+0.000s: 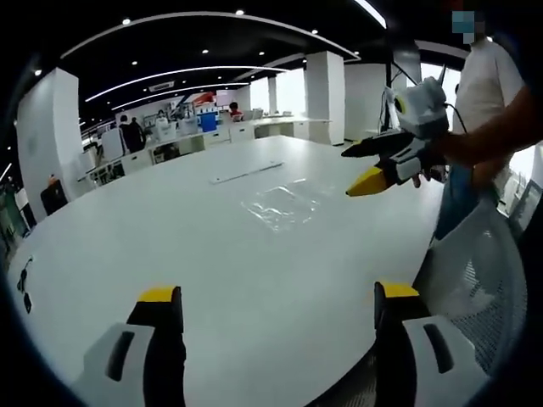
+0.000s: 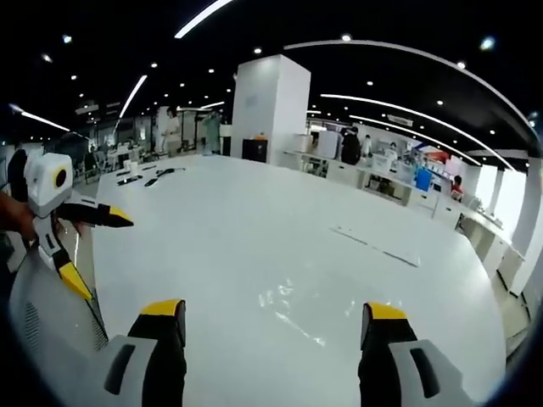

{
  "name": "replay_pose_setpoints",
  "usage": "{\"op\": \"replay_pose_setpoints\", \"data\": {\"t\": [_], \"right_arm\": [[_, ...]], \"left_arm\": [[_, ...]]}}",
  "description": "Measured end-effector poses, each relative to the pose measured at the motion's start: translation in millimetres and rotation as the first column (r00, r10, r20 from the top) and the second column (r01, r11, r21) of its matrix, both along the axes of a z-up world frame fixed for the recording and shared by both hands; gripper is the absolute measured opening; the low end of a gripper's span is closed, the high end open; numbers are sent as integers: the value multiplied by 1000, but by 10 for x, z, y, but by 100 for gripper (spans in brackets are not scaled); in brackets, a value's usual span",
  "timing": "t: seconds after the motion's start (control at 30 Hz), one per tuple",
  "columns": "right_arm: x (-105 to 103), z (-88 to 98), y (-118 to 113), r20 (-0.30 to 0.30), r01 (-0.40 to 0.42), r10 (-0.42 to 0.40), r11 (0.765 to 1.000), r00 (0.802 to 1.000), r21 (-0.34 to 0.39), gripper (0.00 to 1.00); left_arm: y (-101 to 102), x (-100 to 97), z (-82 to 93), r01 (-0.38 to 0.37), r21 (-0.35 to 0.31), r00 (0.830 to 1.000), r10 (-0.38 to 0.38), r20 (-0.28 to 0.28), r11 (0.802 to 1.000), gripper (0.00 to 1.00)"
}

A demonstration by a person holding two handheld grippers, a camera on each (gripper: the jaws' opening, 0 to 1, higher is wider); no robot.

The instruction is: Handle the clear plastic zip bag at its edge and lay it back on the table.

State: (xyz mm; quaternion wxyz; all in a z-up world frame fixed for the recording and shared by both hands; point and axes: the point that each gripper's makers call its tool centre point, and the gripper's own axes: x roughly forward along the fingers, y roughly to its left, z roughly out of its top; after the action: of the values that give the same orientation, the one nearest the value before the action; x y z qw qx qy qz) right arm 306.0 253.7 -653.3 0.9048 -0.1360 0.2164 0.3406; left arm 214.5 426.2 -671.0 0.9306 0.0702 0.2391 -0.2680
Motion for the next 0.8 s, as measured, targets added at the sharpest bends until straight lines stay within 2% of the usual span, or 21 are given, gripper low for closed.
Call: {"op": "replay_pose_setpoints", "data": {"t": [0.13, 0.27, 0.4, 0.6, 0.8], "right_arm": [[46, -55, 109, -27, -27, 26, 999, 999, -31, 77], [95, -106, 205, -43, -46, 45, 998, 998, -35, 75], [206, -225, 258, -63, -70, 66, 996, 996, -57, 73], [308, -356, 380, -108, -90, 80, 992, 991, -90, 68], [386, -434, 457, -121, -99, 85, 989, 989, -113, 62]], "left_arm": [[-15, -17, -13, -4, -19, 1000, 4, -11, 1000, 91], [-23, -54, -46, 13, 10, 1000, -13, -12, 1000, 91], [-1, -65, -37, -12, -22, 1000, 11, -25, 1000, 91], [15, -75, -35, -10, -19, 1000, 10, -29, 1000, 90], [6, -81, -55, -12, -22, 999, 11, -41, 1000, 90]]}}
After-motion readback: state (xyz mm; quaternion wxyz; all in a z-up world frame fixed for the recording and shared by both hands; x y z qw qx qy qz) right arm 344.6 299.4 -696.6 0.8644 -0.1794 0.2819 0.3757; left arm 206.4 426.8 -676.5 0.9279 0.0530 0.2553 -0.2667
